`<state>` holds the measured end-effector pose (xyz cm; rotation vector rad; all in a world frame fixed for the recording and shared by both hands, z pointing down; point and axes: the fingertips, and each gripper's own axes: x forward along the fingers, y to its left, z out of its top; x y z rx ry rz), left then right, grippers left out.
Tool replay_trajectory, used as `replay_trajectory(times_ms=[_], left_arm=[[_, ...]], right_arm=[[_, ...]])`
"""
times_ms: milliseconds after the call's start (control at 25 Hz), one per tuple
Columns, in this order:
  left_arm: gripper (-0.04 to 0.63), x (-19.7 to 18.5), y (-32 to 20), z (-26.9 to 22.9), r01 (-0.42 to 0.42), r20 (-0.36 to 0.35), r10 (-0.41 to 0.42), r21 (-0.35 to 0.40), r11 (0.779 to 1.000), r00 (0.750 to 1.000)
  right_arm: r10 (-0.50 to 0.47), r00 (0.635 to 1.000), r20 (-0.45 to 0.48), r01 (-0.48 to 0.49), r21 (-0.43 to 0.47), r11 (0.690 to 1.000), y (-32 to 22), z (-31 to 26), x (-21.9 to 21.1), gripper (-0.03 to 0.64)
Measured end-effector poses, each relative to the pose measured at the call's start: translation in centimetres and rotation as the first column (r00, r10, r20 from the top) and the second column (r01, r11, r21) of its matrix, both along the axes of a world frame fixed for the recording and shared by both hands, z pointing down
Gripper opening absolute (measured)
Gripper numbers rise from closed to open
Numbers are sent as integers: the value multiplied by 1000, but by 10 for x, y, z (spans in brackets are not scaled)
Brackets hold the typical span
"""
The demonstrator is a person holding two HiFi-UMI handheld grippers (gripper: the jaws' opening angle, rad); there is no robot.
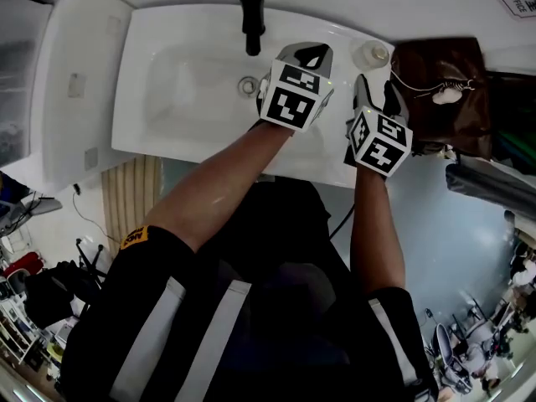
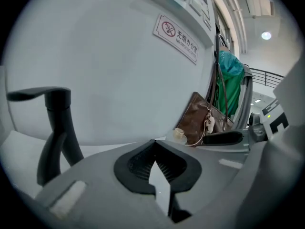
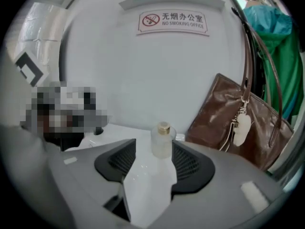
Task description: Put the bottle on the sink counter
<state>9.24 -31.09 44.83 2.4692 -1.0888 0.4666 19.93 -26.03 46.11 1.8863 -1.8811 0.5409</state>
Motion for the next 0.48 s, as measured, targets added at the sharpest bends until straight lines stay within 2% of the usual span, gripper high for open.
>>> replay_trajectory(times_ms=[320,480], left_arm=[[-2,-22,37,-29,-42,1,42,106,993,999],[-2,-46,63,-37,-44,6,43,135,990,999]], right_arm=[[12,1000,24,-14,80,997,36,-38,-40,97],[18,1000,25,-21,99,995,55,-49,-59,31]])
